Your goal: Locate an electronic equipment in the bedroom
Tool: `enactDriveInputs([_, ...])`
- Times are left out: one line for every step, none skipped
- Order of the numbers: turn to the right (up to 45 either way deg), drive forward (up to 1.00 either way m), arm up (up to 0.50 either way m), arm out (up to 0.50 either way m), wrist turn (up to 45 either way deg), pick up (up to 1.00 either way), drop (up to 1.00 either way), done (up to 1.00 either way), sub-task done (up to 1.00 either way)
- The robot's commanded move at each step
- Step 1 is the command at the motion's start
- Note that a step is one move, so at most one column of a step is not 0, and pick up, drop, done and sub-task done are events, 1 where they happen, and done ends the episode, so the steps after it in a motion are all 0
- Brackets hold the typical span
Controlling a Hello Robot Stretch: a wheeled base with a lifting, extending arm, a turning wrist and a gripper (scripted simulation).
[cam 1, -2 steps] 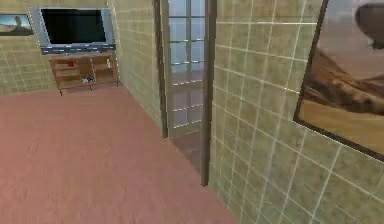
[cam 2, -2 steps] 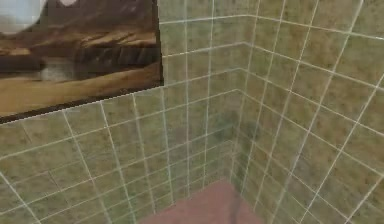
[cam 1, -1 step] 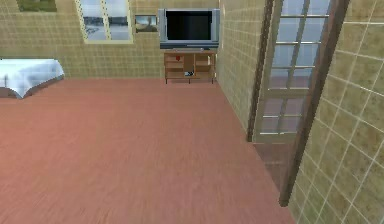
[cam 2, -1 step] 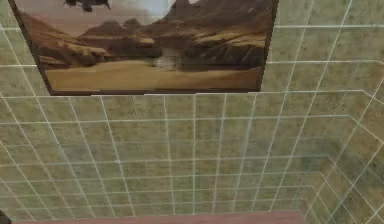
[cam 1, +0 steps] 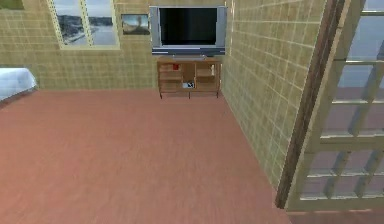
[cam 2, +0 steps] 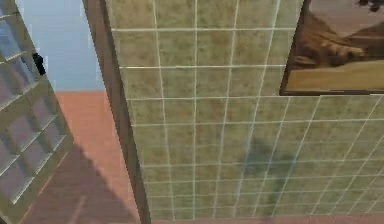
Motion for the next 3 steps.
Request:
enactDriveInputs([-3.0, 0.0, 0.0, 0.0, 0.0, 0.0, 0.0, 0.0, 0.0])
enactDriveInputs([0.0, 1.0, 0.0, 0.0, 0.0, 0.0, 0.0, 0.0, 0.0])
enactDriveInputs([0.0, 1.0, 0.0, 0.0, 0.0, 0.0, 0.0, 0.0, 0.0])
